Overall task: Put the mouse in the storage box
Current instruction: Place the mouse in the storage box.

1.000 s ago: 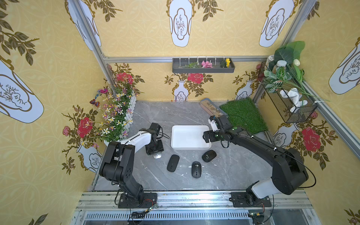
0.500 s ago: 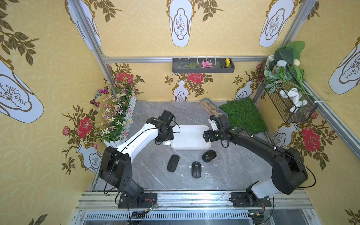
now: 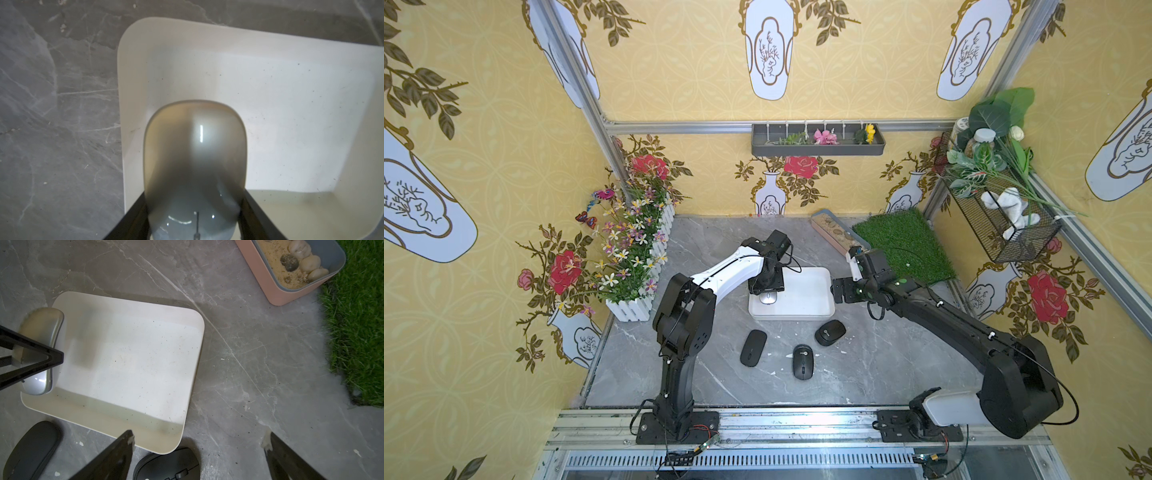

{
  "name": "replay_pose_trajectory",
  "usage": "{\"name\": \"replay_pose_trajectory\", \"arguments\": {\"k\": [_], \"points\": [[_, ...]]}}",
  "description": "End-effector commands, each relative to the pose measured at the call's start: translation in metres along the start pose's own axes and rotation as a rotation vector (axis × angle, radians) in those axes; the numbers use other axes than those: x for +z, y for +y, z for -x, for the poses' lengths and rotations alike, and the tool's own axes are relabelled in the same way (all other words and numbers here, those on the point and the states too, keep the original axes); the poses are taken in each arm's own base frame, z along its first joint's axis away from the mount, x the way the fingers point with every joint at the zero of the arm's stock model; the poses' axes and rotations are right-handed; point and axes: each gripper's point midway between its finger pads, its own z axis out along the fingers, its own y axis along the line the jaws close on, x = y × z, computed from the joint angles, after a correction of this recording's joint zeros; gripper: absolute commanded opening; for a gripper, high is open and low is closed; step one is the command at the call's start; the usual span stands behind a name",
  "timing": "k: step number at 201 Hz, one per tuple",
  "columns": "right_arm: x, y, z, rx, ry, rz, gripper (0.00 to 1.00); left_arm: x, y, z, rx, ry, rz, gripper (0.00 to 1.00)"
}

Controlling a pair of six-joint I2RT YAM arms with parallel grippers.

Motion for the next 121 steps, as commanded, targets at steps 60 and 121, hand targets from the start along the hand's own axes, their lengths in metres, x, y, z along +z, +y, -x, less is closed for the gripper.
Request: {"name": "replay_pose_trajectory", "arguments": {"k": [60, 121], "points": [[-0.004, -0.007, -0.004, 0.007, -0.019, -0.017, 0.97, 0.028, 0.030, -0.020, 0.041, 0.058, 0.142, 0.47], [-0.005, -0.007, -0.003, 0.004, -0.025, -0.010, 0.97, 0.037, 0.033, -0.020, 0.057, 0.062, 0.167, 0.59]]}}
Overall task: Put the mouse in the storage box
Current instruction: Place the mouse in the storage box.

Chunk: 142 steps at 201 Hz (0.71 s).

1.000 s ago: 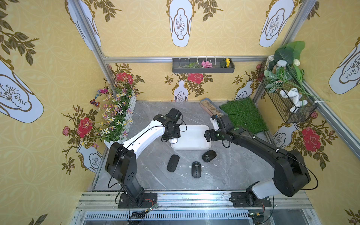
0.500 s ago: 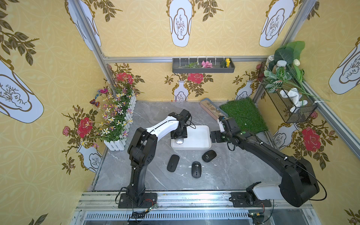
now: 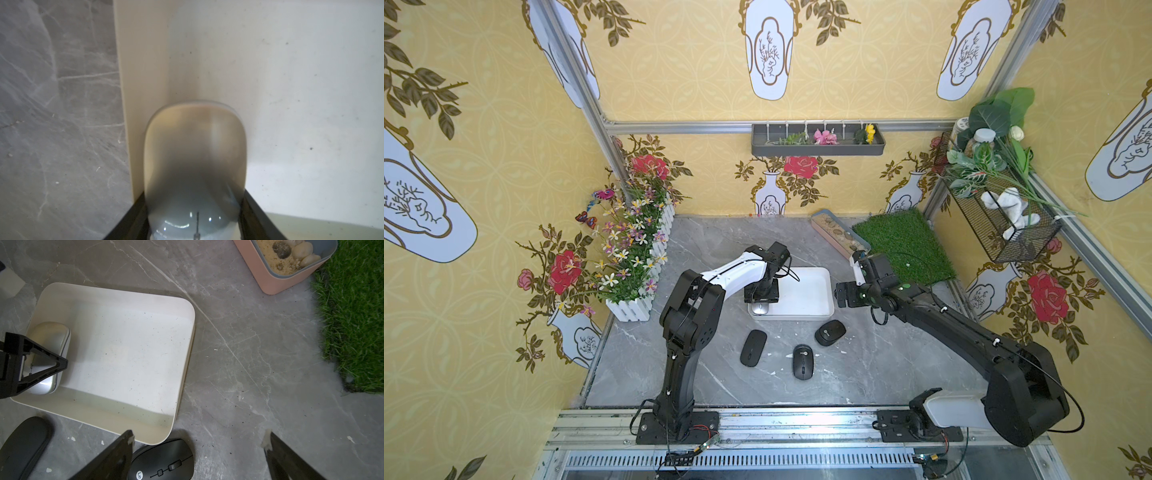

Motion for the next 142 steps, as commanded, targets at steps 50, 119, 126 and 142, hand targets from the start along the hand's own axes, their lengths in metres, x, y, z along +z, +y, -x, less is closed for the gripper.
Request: {"name": "replay_pose_trajectory", "arguments": {"k": [50, 119, 126, 142], "points": [[-0.004, 0.001, 0.009, -0.009, -0.037, 0.005, 0.97, -0.011, 0.005, 0.010, 0.012, -0.042, 0.025, 0.72], [-0.005, 0.003, 0.011, -0.028, -0.044, 0.015, 0.97, -0.101, 0.006, 0.018, -0.051, -0.177, -0.090, 0.73], [-0.006, 0.003, 0.011, -0.031, -0.046, 0.015, 0.97, -0.113, 0.009, 0.012, -0.055, -0.203, -0.111, 0.74], [-0.009, 0.003, 0.010, -0.034, -0.063, 0.018, 0.97, -0.126, 0.019, -0.010, -0.047, -0.235, -0.142, 0.74]]}}
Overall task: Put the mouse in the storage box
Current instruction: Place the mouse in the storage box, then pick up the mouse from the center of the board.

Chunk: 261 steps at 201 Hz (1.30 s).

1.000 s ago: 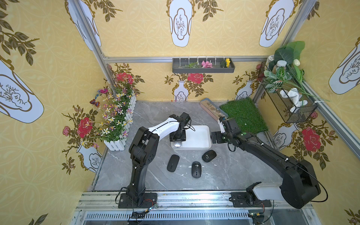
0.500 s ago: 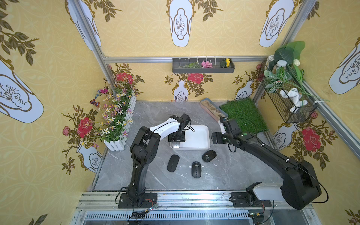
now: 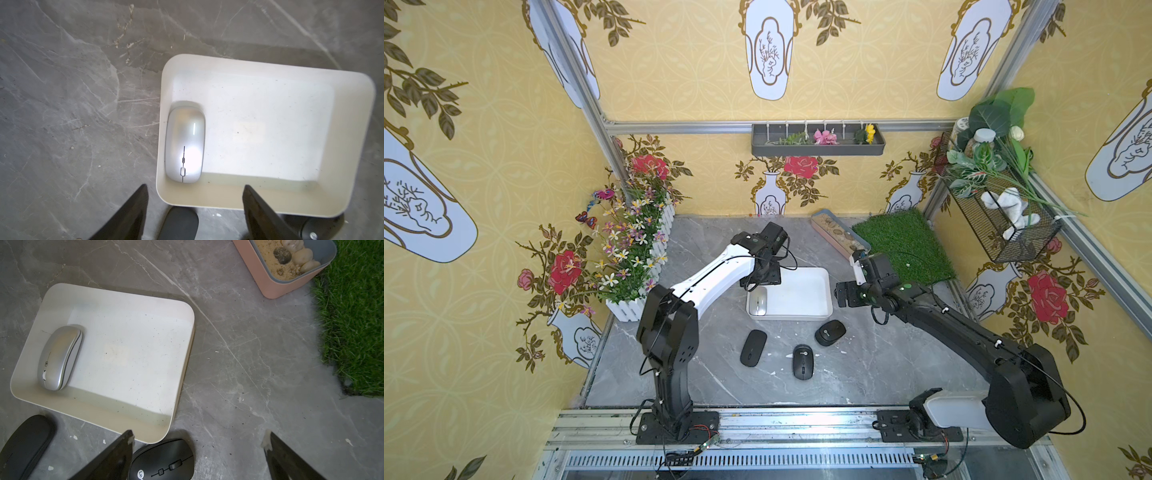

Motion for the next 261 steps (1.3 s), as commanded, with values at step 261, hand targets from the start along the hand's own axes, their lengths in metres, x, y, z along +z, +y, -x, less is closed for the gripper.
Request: {"name": "replay_pose_trajectory", "arguments": {"k": [261], "points": [[0.009, -0.001, -0.022, -0.059, -0.027, 0.004, 0.98, 0.077, 0.026, -0.192, 0.177, 0.209, -0.030, 0.58]]}}
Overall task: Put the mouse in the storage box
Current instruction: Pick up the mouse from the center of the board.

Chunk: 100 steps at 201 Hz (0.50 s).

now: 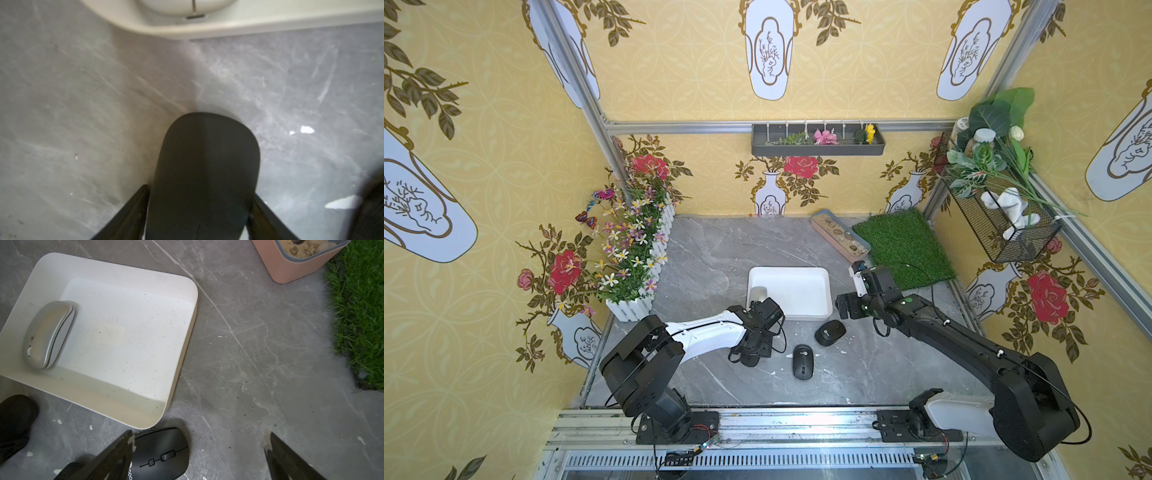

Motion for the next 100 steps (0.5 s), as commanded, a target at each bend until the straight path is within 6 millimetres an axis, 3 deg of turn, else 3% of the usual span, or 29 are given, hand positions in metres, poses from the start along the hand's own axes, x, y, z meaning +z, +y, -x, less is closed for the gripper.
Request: {"name": "replay_pose_trajectory", "arguments": {"k": [1, 33, 62, 81, 100], "points": [[0.001, -0.001, 0.008, -0.005, -0.024, -0.012, 0.98, 0.002, -0.007, -0.003, -0.002, 0.029, -0.022, 0.57], [0.000, -0.002, 0.009, -0.009, -0.024, -0.019, 0.97, -0.022, -0.008, 0.008, -0.014, -0.009, -0.005, 0.52], [-0.004, -0.004, 0.010, -0.013, -0.028, -0.027, 0.97, -0.062, -0.009, 0.023, -0.043, -0.043, 0.007, 0.51], [-0.005, -0.004, 0.010, -0.012, -0.031, -0.030, 0.97, -0.090, -0.012, 0.039, -0.051, -0.065, 0.019, 0.51], [-0.004, -0.004, 0.009, -0.005, -0.030, -0.029, 0.97, -0.102, -0.024, 0.062, -0.033, -0.078, 0.015, 0.53]]}}
